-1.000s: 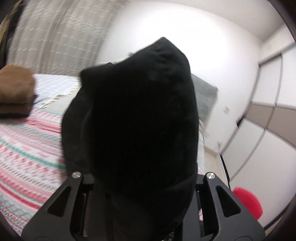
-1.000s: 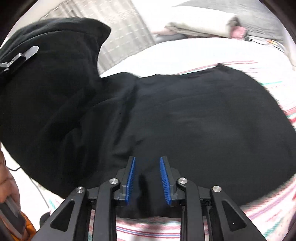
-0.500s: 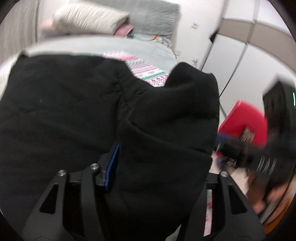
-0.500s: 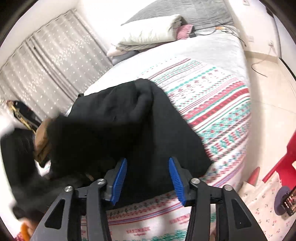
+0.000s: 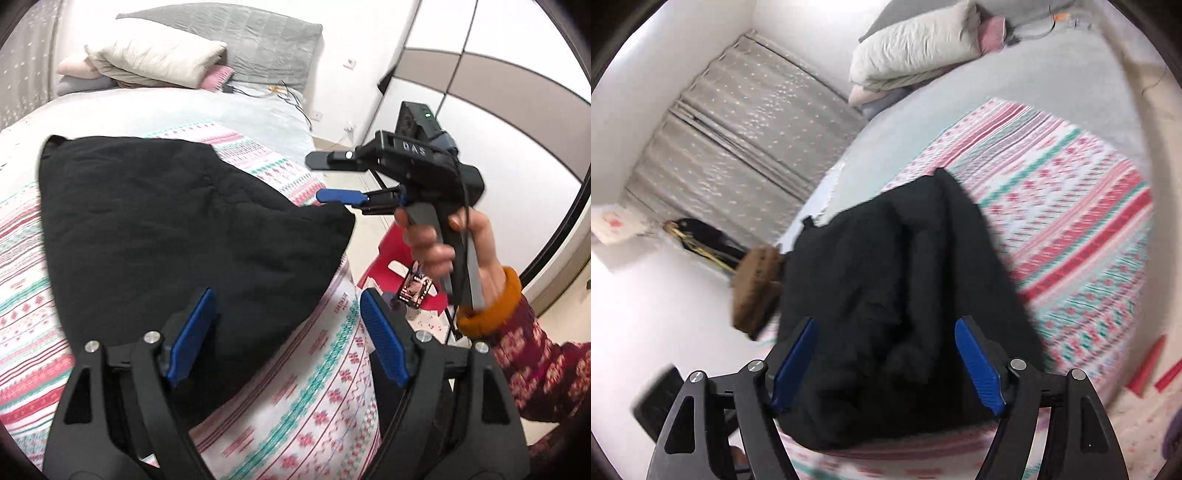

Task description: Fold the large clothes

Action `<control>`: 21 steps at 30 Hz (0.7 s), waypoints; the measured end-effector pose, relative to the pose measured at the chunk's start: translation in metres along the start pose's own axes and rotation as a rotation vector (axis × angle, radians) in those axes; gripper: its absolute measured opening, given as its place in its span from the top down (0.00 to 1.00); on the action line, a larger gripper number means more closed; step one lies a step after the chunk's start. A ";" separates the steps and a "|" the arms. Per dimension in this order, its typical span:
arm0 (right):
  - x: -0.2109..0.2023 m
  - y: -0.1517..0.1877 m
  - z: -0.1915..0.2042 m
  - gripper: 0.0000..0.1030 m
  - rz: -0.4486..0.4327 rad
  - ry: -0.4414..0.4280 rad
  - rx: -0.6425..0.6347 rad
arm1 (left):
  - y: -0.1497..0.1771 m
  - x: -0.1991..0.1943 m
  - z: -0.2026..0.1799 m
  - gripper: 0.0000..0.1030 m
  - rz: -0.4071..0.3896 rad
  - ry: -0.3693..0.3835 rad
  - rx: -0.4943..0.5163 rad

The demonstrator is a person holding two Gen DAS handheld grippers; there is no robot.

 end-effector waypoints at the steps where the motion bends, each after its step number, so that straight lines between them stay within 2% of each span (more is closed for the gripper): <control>1: 0.006 -0.004 0.003 0.24 0.006 -0.012 0.005 | -0.001 -0.009 0.007 0.21 -0.016 -0.016 -0.006; 5: 0.031 -0.010 0.028 0.24 0.079 -0.148 0.020 | -0.007 -0.030 0.042 0.21 -0.074 -0.121 -0.027; 8: 0.068 -0.004 0.022 0.24 0.173 -0.077 -0.008 | -0.006 -0.026 0.074 0.21 -0.078 -0.219 -0.063; 11: 0.104 0.017 0.014 0.26 0.307 -0.017 -0.045 | -0.002 -0.022 0.095 0.21 -0.073 -0.266 -0.091; 13: 0.121 0.027 0.008 0.34 0.344 0.046 -0.091 | 0.004 -0.017 0.106 0.21 -0.061 -0.289 -0.100; 14: 0.127 0.029 0.010 0.50 0.363 0.054 -0.112 | 0.008 -0.016 0.111 0.21 -0.051 -0.302 -0.106; 15: 0.132 0.031 0.014 0.76 0.380 0.048 -0.131 | 0.008 -0.014 0.116 0.21 -0.041 -0.311 -0.116; 17: 0.133 0.026 0.027 0.83 0.376 -0.003 -0.136 | 0.006 -0.010 0.126 0.21 -0.038 -0.312 -0.152; 19: 0.116 0.009 0.047 0.85 0.304 -0.078 -0.136 | -0.003 -0.010 0.125 0.21 -0.056 -0.276 -0.185; 20: 0.101 -0.006 0.057 0.85 0.242 -0.134 -0.121 | -0.005 -0.009 0.124 0.21 -0.067 -0.255 -0.197; 21: 0.088 -0.017 0.060 0.86 0.192 -0.153 -0.118 | -0.008 -0.008 0.120 0.21 -0.080 -0.229 -0.210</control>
Point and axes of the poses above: each gripper's, at about its wrist camera, not at the fingertips, and x roughly the way its jaws point, z to its left, y to its underside, the point moved 9 cm from there along x, roughly the way its jaws point, and after that the axes turned 12 degrees about -z, right-handed, at the moved point
